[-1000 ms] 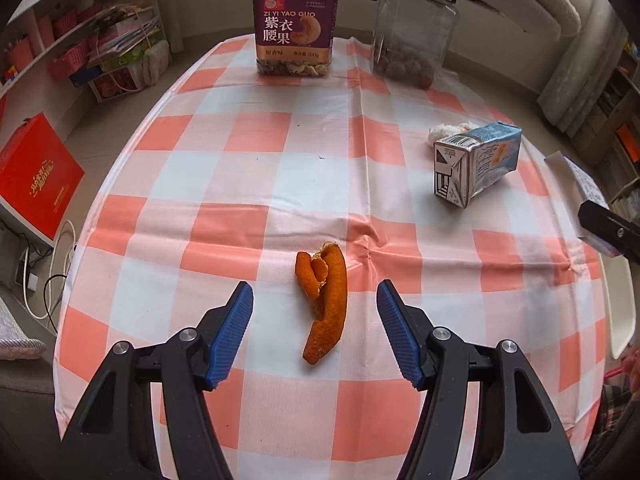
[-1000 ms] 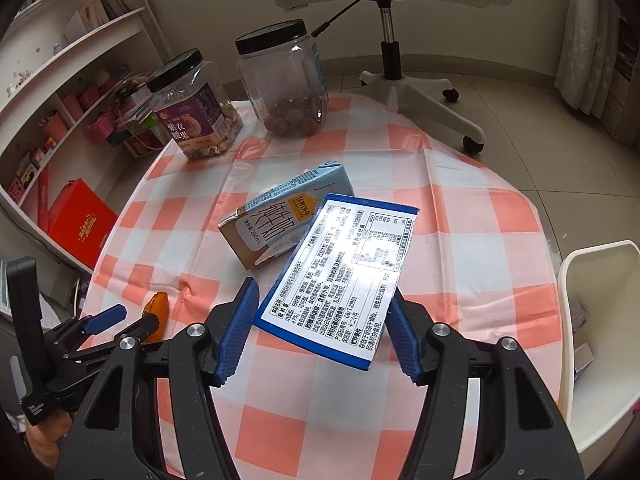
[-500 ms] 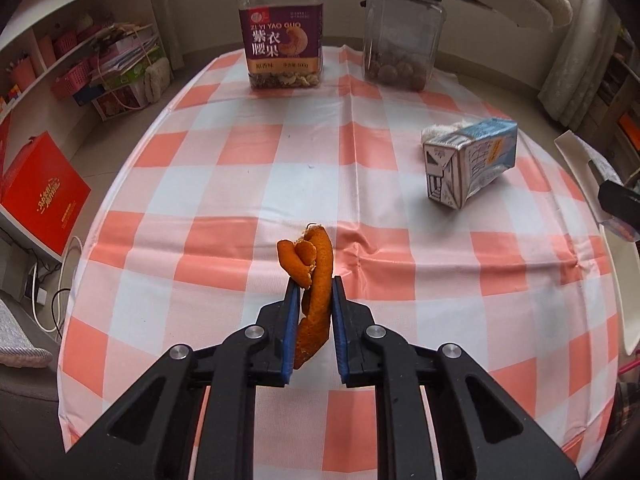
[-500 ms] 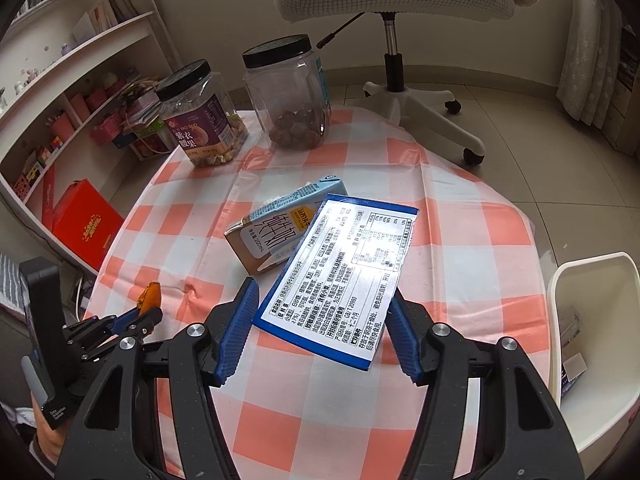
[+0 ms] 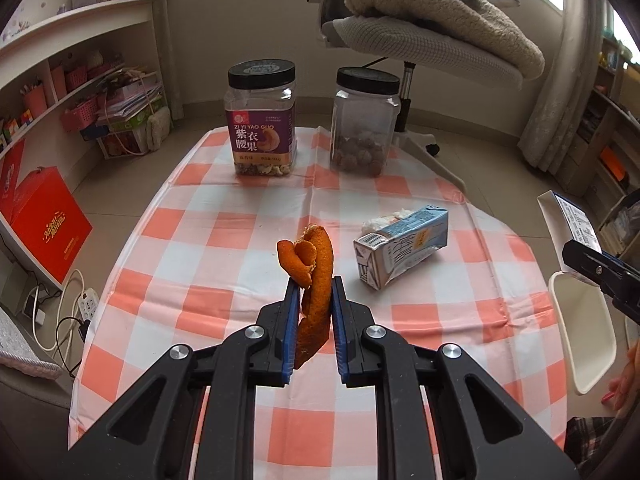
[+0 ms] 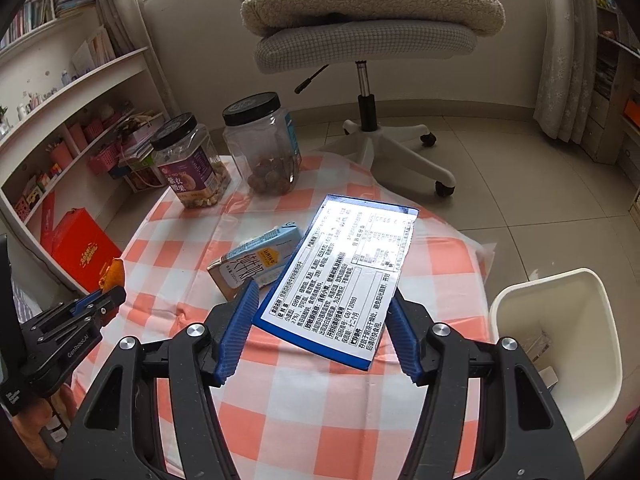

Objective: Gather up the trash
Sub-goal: 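Carry peel and printed card over the white bin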

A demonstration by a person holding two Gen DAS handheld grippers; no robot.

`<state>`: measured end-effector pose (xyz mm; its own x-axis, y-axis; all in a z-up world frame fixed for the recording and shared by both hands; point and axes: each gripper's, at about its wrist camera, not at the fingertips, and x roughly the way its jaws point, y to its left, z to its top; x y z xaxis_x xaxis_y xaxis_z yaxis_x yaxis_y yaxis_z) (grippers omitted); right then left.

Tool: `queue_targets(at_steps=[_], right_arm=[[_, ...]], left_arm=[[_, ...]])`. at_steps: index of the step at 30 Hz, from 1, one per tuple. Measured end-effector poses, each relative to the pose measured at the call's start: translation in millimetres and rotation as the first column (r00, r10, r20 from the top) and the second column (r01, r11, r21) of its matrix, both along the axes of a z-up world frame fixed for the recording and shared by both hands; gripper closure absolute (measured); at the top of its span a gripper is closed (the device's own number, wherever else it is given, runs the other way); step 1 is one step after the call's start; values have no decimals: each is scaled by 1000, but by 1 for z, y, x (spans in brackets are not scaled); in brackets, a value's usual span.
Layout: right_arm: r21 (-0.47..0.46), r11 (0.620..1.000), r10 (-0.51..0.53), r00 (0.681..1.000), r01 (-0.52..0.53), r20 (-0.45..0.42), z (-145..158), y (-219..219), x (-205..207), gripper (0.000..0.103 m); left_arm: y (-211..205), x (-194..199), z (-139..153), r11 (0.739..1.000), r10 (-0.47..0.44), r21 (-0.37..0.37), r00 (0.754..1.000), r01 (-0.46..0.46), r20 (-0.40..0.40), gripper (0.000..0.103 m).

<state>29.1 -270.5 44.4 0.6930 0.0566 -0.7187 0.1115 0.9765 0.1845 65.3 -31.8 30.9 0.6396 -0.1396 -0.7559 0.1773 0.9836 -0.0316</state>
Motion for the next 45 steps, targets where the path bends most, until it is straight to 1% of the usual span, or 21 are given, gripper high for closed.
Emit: queue_targets(at_steps=[9, 15, 21, 27, 29, 30, 31, 34, 37, 39, 43, 45], right_arm=[[-25, 996, -86, 995, 87, 45, 17, -54, -31, 44], [-35, 988, -148, 988, 150, 49, 18, -93, -50, 44], [-34, 972, -231, 973, 232, 33, 13, -137, -71, 44], [-25, 946, -324, 946, 324, 22, 9, -181, -94, 43], [-20, 929, -370, 929, 370, 22, 10, -197, -103, 30], [-16, 915, -402, 915, 402, 27, 10, -206, -109, 18], [-13, 900, -435, 900, 436, 37, 10, -215, -115, 15], [-8, 859, -512, 858, 512, 35, 10, -242, -129, 14], [25, 809, -587, 809, 587, 23, 8, -267, -145, 12], [42, 782, -623, 782, 622, 22, 9, -280, -155, 11], [61, 740, -672, 739, 670, 42, 15, -297, -170, 9], [66, 727, -687, 725, 684, 52, 18, -303, -176, 9]], left_arm=[[-44, -11, 14, 998, -58, -24, 998, 59, 32, 87], [-83, -18, 21, 993, -113, -34, 992, 115, 53, 87], [-130, -30, 27, 978, -198, -45, 977, 202, 75, 87], [-181, -43, 26, 956, -284, -50, 955, 288, 82, 87], [-200, -47, 27, 946, -315, -54, 945, 320, 83, 87], [-211, -50, 26, 940, -332, -56, 939, 337, 83, 87], [-221, -53, 26, 933, -350, -59, 933, 355, 83, 87], [-253, -62, 26, 910, -405, -61, 911, 410, 78, 87], [-283, -71, 22, 890, -444, -82, 894, 448, 64, 87], [-303, -77, 19, 876, -470, -89, 881, 473, 53, 87], [-337, -90, 13, 853, -513, -89, 857, 515, 44, 87], [-350, -95, 11, 844, -528, -95, 849, 528, 33, 87]])
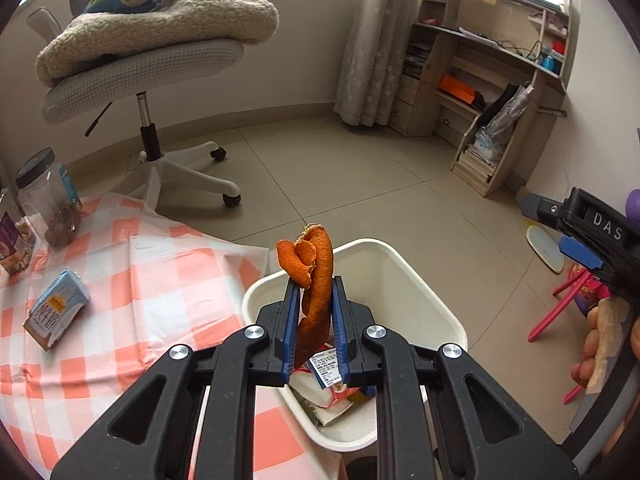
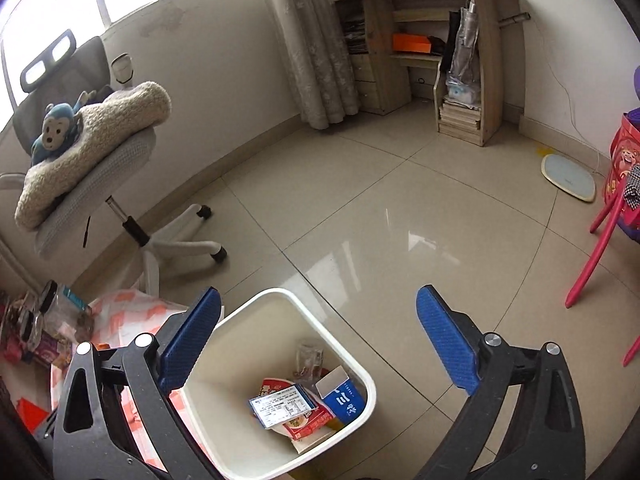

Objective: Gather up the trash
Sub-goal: 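Carry peel and printed card over the white bin, then grasp the blue milk carton with the left tool and lift it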

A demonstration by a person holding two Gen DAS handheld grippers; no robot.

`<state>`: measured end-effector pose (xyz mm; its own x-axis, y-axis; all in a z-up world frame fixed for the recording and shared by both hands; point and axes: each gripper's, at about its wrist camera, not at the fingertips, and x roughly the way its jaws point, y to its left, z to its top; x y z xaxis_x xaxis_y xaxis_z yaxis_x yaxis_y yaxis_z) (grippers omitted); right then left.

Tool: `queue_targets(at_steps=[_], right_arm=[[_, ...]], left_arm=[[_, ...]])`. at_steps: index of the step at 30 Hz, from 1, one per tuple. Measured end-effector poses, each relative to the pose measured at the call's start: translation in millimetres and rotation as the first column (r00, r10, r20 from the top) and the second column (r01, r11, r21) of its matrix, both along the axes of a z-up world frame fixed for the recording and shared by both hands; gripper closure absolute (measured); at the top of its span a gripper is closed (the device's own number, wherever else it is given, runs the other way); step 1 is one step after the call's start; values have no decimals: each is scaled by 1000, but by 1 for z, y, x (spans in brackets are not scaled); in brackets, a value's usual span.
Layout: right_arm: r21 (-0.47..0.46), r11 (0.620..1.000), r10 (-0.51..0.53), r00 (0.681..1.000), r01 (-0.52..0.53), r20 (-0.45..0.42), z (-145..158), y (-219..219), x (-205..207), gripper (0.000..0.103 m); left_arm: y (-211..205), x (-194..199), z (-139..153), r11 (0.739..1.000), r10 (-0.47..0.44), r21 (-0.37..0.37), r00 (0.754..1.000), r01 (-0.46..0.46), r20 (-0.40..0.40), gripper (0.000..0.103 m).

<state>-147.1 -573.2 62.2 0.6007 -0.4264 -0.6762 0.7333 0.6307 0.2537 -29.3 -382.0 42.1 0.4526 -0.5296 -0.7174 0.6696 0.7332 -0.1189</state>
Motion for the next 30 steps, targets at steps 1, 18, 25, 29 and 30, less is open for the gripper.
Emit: queue_targets(at_steps=[1, 18, 25, 29, 30], right_arm=[[-1, 1000, -6, 1000, 6, 2, 1, -2, -2, 9], [-19, 998, -65, 998, 65, 21, 9, -11, -14, 7], [-46, 999, 27, 999, -29, -44, 5, 16, 19, 7], [-81, 991, 95, 991, -102, -91, 3, 41, 41, 7], [-92, 988, 112, 988, -122, -104, 2, 48, 47, 7]], left_arm=[[-5, -2, -1, 1000, -8, 1, 1000, 8, -5, 87], [-25, -5, -13, 998, -25, 57, 999, 27, -30, 38], [16, 23, -22, 981, 66, 177, 994, -80, 84, 26], [49, 48, -34, 956, 120, 251, 984, -151, 133, 25], [58, 56, -37, 948, 132, 271, 981, -167, 141, 25]])
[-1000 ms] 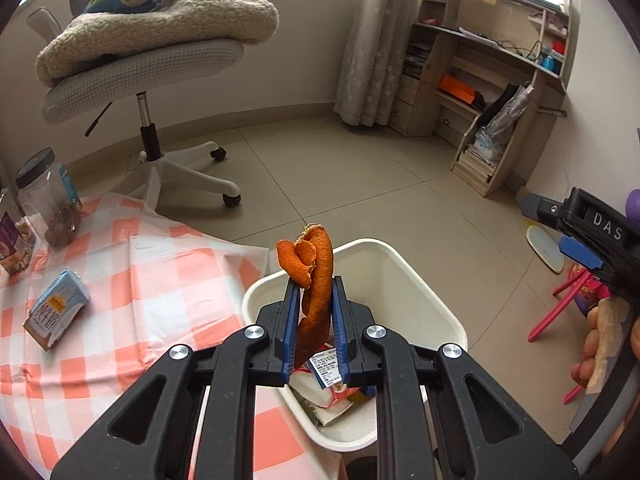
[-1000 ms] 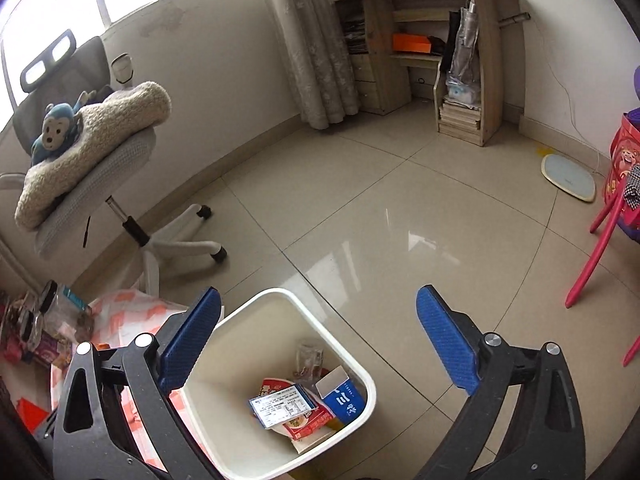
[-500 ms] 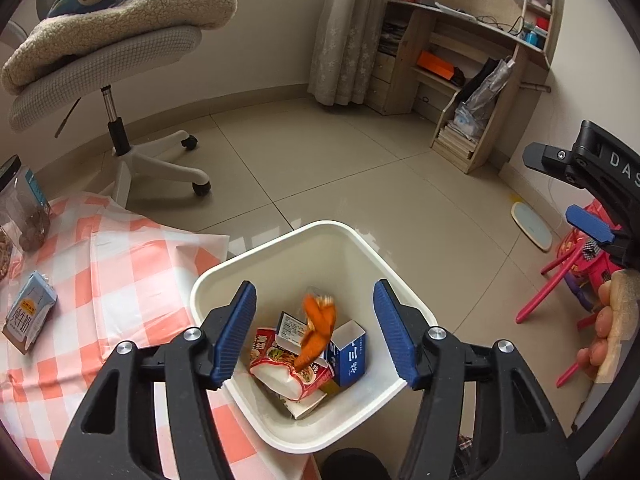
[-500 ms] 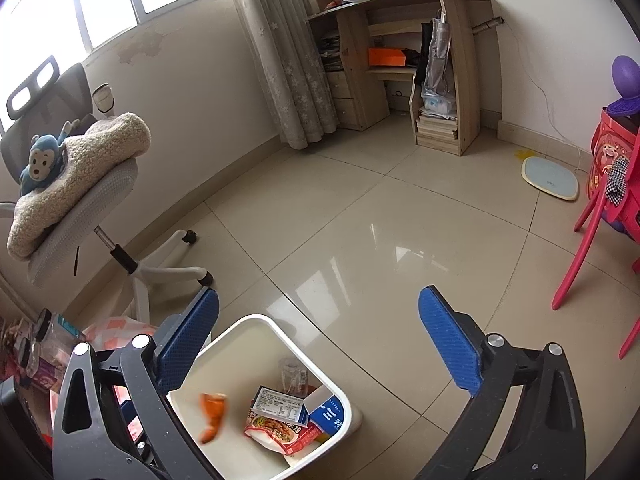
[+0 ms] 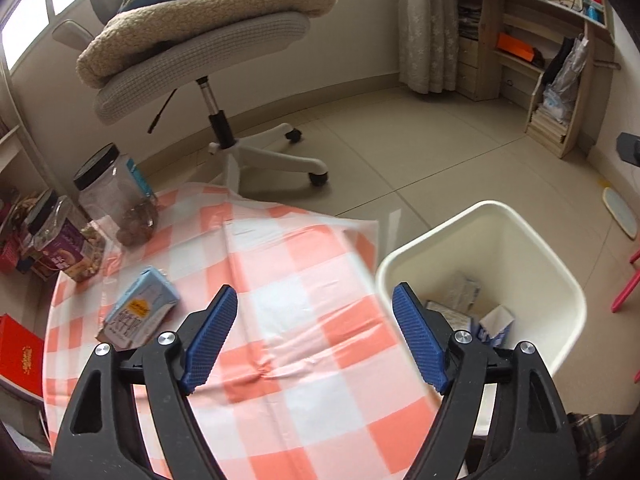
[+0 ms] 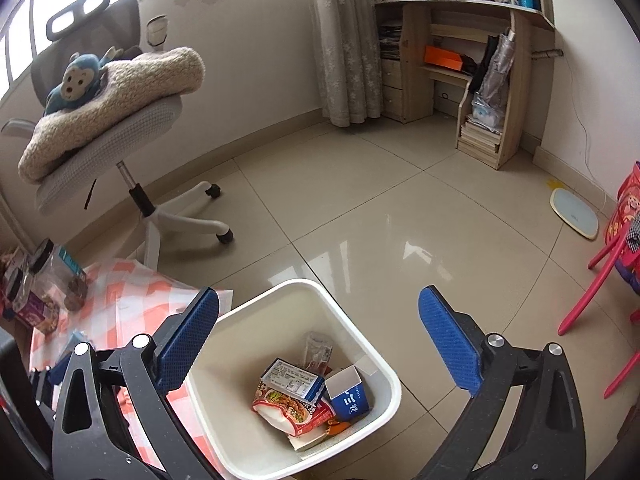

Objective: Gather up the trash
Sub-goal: 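Grasp the blue milk carton with the left tool and lift it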

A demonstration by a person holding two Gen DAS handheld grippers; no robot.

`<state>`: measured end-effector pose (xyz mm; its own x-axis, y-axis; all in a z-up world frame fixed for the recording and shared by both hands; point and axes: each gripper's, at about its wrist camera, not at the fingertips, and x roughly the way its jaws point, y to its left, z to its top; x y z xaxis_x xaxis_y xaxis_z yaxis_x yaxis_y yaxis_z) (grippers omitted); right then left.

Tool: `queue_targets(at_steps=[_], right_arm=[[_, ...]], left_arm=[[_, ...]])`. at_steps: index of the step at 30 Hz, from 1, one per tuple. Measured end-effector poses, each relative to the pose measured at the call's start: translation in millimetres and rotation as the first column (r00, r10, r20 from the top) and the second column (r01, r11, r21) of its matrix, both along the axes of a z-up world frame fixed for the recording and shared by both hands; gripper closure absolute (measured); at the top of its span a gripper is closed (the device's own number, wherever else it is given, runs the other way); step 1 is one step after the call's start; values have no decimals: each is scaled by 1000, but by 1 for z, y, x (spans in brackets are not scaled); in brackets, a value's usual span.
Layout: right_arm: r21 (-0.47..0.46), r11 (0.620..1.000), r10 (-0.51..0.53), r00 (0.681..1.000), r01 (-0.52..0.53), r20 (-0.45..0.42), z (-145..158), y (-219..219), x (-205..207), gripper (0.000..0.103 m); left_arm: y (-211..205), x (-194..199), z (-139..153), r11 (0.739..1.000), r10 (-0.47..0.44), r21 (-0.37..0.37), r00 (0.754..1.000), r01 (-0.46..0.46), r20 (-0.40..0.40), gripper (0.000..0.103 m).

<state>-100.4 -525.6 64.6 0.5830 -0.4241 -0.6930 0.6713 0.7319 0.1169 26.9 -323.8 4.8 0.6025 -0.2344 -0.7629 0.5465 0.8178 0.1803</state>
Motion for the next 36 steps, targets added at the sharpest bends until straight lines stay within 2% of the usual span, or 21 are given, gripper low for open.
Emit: queue_targets(at_steps=[4, 9, 13, 16, 19, 22, 24, 26, 27, 28, 30, 36], right_arm=[[-19, 998, 64, 997, -64, -38, -3, 21, 20, 7], [-45, 992, 115, 989, -119, -91, -11, 44, 42, 7], [-53, 986, 148, 980, -156, -135, -19, 58, 56, 7], [-57, 983, 166, 973, -176, -159, -24, 65, 64, 7], [-55, 979, 184, 967, -196, -176, -28, 73, 72, 7], [-57, 974, 204, 959, -218, -195, -31, 81, 80, 7], [-53, 972, 215, 955, -230, -203, -33, 86, 84, 7], [-50, 969, 225, 952, -240, -208, -34, 92, 89, 7], [-50, 968, 231, 950, -246, -211, -35, 94, 91, 7], [-50, 966, 236, 948, -252, -214, -35, 97, 94, 7], [-49, 964, 245, 945, -261, -218, -36, 102, 99, 7], [-34, 952, 291, 934, -304, -209, -37, 128, 116, 7]], left_arm=[[39, 35, -12, 994, 69, 86, 998, -69, 12, 24], [85, 88, -25, 972, 164, 171, 986, -164, 15, 24], [110, 122, -42, 954, 199, 234, 980, -189, -17, 24], [119, 141, -55, 948, 197, 265, 979, -177, -53, 24], [120, 152, -67, 950, 157, 289, 981, -118, -116, 24], [119, 157, -75, 942, 128, 326, 982, -78, -136, 25], [122, 159, -77, 948, 105, 314, 981, -50, -162, 37], [125, 156, -79, 951, 82, 310, 980, -21, -184, 57], [126, 152, -79, 950, 66, 312, 981, -6, -182, 61], [129, 150, -79, 952, 57, 305, 980, 5, -193, 69], [137, 145, -76, 967, 57, 257, 971, 4, -231, 71], [174, 115, -52, 994, 77, 98, 962, -53, -261, 71]])
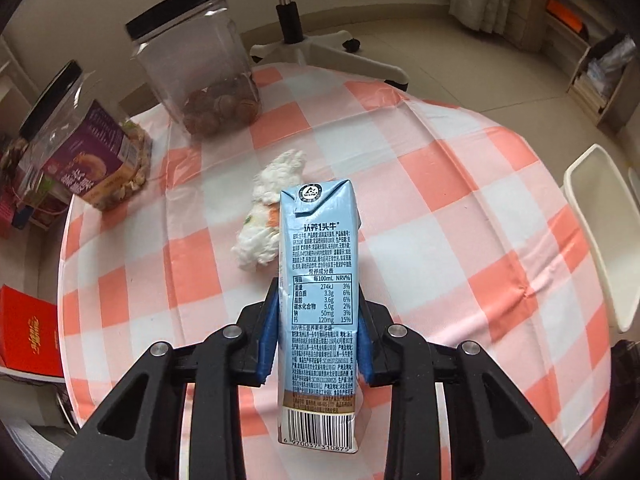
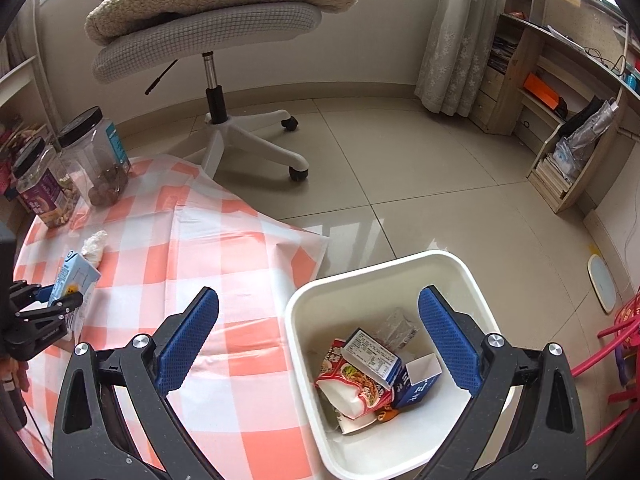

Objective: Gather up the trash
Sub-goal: 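Grasp the blue milk carton with the left tool and lift it, then grasp the crumpled white tissue with the right tool while left tool holds carton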

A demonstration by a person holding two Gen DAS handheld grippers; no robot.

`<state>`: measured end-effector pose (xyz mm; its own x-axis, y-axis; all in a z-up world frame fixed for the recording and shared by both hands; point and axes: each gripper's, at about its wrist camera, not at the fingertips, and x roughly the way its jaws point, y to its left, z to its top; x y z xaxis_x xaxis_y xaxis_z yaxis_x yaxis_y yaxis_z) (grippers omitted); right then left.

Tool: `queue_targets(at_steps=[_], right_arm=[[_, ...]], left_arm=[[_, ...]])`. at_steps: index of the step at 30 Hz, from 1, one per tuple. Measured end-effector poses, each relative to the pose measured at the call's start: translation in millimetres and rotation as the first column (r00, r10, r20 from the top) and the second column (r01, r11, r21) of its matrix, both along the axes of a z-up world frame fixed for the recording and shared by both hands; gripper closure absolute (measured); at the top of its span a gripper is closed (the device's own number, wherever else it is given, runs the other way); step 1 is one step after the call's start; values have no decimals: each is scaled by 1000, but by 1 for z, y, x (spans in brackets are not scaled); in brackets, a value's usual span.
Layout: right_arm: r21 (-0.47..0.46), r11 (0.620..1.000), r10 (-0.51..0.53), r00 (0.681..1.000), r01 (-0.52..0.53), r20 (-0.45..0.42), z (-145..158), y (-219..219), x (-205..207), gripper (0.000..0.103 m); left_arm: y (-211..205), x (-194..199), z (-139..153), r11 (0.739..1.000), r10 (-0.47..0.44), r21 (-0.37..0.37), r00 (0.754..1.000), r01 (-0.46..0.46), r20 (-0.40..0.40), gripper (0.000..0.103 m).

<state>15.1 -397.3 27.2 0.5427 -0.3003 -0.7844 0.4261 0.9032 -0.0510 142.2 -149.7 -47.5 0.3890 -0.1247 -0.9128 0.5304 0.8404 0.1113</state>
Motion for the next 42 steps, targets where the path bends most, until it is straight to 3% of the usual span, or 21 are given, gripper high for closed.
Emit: queue_targets(at_steps=[5, 8, 11, 14, 16, 23, 24, 26, 27, 30, 36, 42], right_arm=[[6, 995, 98, 995, -98, -19, -13, 44, 24, 7], [34, 984, 174, 983, -172, -53, -27, 78, 46, 7], [133, 965, 240, 967, -228, -87, -44, 115, 79, 7], [266, 946, 211, 974, -183, -77, -55, 147, 114, 7], [344, 931, 158, 985, -123, -74, -64, 166, 135, 7], [328, 943, 92, 989, -49, -117, -95, 225, 194, 8], [309, 950, 89, 988, -46, -127, -99, 232, 199, 13], [282, 958, 97, 983, -50, -156, -108, 240, 207, 32], [276, 960, 108, 979, -58, -171, -113, 245, 210, 47], [239, 966, 137, 979, -98, -151, -112, 257, 211, 65], [272, 945, 219, 970, -184, -104, -101, 274, 204, 66], [285, 914, 309, 950, -288, -32, -63, 286, 180, 66]], left_arm=[[59, -16, 44, 980, 154, -129, 988, -151, 15, 71], [101, -29, 74, 949, 264, -189, 964, -252, 40, 71], [138, -46, 93, 917, 350, -233, 933, -324, 82, 71], [166, -58, 100, 894, 409, -257, 901, -366, 140, 71], [178, -60, 103, 883, 427, -277, 894, -379, 136, 71], [210, -57, 107, 859, 454, -316, 885, -403, 104, 71], [216, -56, 107, 855, 461, -318, 881, -410, 104, 71], [228, -54, 109, 840, 485, -331, 869, -430, 99, 71], [234, -53, 110, 831, 496, -339, 864, -441, 92, 71], [248, -51, 112, 812, 519, -358, 851, -461, 80, 71], [266, -48, 115, 781, 557, -384, 828, -493, 69, 71], [280, -51, 116, 752, 595, -397, 802, -527, 62, 71]])
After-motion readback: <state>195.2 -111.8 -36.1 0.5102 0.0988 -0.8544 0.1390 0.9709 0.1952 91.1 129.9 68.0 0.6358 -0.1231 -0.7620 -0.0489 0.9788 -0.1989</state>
